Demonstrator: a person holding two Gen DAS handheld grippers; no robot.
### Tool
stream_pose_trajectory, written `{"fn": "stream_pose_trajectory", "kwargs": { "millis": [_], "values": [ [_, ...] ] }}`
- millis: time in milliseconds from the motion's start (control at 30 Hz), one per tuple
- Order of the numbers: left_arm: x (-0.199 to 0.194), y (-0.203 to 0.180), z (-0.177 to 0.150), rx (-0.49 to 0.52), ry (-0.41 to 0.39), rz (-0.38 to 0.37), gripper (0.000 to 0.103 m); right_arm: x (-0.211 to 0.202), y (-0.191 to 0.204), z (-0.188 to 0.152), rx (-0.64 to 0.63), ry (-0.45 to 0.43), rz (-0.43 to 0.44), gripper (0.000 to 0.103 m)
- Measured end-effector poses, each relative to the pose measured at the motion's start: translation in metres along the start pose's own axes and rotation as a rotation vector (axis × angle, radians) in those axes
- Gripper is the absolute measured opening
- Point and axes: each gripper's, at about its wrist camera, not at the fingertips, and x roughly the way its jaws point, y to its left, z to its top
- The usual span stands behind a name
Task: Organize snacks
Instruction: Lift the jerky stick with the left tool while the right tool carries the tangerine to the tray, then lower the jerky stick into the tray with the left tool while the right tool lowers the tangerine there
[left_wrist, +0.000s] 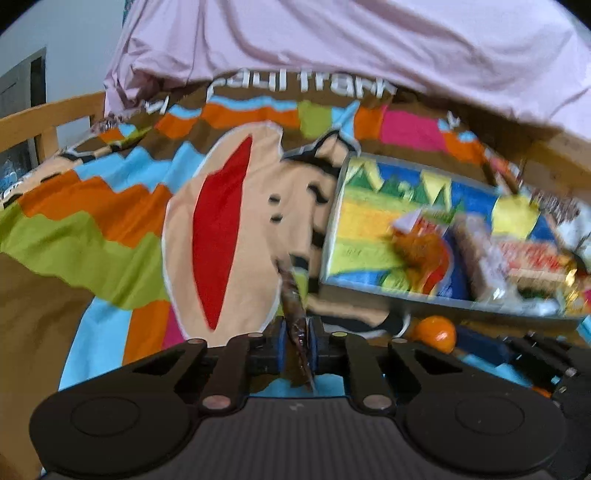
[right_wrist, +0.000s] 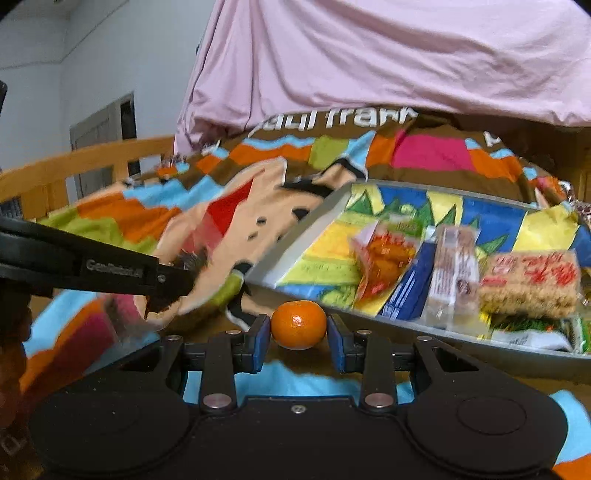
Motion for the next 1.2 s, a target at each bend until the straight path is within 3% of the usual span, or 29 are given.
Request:
{"fn": "stream_pose_trajectory", "kwargs": {
  "millis": [133, 300, 500, 833, 1033, 1200],
  "values": [
    [0.0, -0.012, 0.014, 0.011, -0.025, -0.019, 0.012, -0.005, -0.005, 0.005, 0.02, -0.021, 0.0, 0.036],
    [0.02, -0.023, 0.011, 0.018, 0.066, 0.029, 0.012, -0.001, -0.014, 0.002, 0.053, -0.001, -0.014, 0.036],
    [0.019, -0.017, 0.004, 0.008, 0.048, 0.025, 0.011, -0.001, -0.02, 0.003, 0.077, -0.021, -0.022, 0.036],
    [-0.001, -0.019, 0.03, -0.056, -0.107, -0.04, 0.011, -0.005, -0.025, 0.011, 0.038, -0.11, -0.084, 0.036],
    [0.025, -0.036, 0.064, -0.058, -0.159, -0.08, 0.011, 0.012, -0.049, 0.017, 0.044, -0.159, -0.149, 0.036],
    [0.058, -0.054, 0.076, 0.014, -0.17, -0.09, 0.011, 0.031, -0.062, 0.01, 0.095, -0.119, -0.175, 0.036]
  ]
}}
